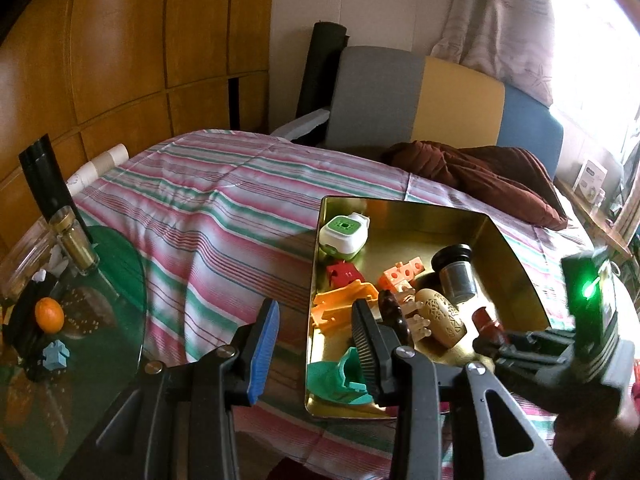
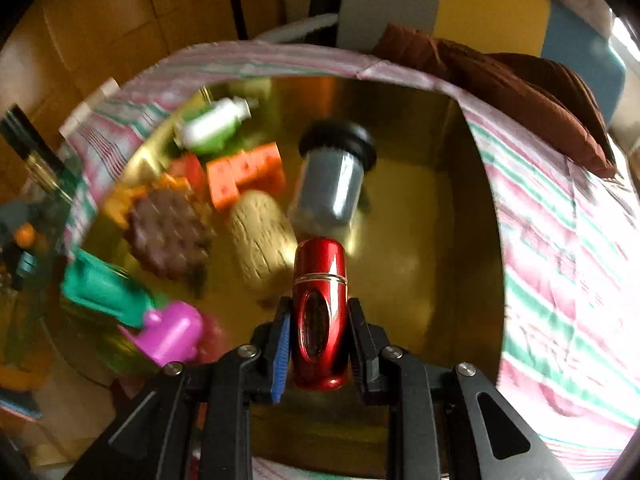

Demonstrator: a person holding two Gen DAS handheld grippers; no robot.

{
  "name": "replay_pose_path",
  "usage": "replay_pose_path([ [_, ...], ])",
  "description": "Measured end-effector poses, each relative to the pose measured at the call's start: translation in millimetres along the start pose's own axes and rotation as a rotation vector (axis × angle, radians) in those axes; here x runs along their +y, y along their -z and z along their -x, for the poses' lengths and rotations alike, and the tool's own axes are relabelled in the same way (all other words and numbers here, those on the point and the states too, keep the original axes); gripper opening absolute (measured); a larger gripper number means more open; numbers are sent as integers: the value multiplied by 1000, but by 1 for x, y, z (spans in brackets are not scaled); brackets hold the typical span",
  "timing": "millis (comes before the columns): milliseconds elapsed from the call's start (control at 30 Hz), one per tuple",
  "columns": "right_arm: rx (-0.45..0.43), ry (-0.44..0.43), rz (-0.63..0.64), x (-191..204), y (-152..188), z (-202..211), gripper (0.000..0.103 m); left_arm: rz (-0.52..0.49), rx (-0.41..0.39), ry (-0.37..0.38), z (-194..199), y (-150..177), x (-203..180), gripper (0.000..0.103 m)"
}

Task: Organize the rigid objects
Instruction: 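Carry the red lipstick tube over the gold tray with the right gripper, then lower the lipstick tube into the tray and open the right gripper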

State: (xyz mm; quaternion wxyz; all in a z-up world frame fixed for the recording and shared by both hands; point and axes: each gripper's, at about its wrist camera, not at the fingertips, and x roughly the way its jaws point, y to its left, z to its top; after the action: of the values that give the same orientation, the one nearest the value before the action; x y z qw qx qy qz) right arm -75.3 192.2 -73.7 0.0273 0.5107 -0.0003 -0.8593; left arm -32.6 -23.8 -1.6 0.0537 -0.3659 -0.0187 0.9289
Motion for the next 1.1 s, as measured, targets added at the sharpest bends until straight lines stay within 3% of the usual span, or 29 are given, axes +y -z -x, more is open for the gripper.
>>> replay_pose_path([
  [133, 15, -51, 24, 11, 9, -9, 27, -3, -3, -1, 0, 0, 0, 37],
  [200, 10, -61, -1, 9, 8, -9, 35, -8, -5, -8, 1, 0, 0, 37],
  [367, -14, -74, 0, 12, 12, -5, 39, -10, -8, -8, 2, 0, 0, 39],
  [400, -20, -67, 6, 13, 12, -4, 45, -10, -9, -7, 2, 0, 0, 39],
  [600, -110, -49, -12, 13, 10, 16, 57, -21, -17, -7, 5, -1, -5, 39],
  [867, -254, 53, -55, 8, 10, 53, 64, -42, -22, -7, 9, 0, -17, 40],
  [1100, -296, 117, -83, -3, 9, 66, 68, -60, -21, -7, 11, 0, -29, 41],
])
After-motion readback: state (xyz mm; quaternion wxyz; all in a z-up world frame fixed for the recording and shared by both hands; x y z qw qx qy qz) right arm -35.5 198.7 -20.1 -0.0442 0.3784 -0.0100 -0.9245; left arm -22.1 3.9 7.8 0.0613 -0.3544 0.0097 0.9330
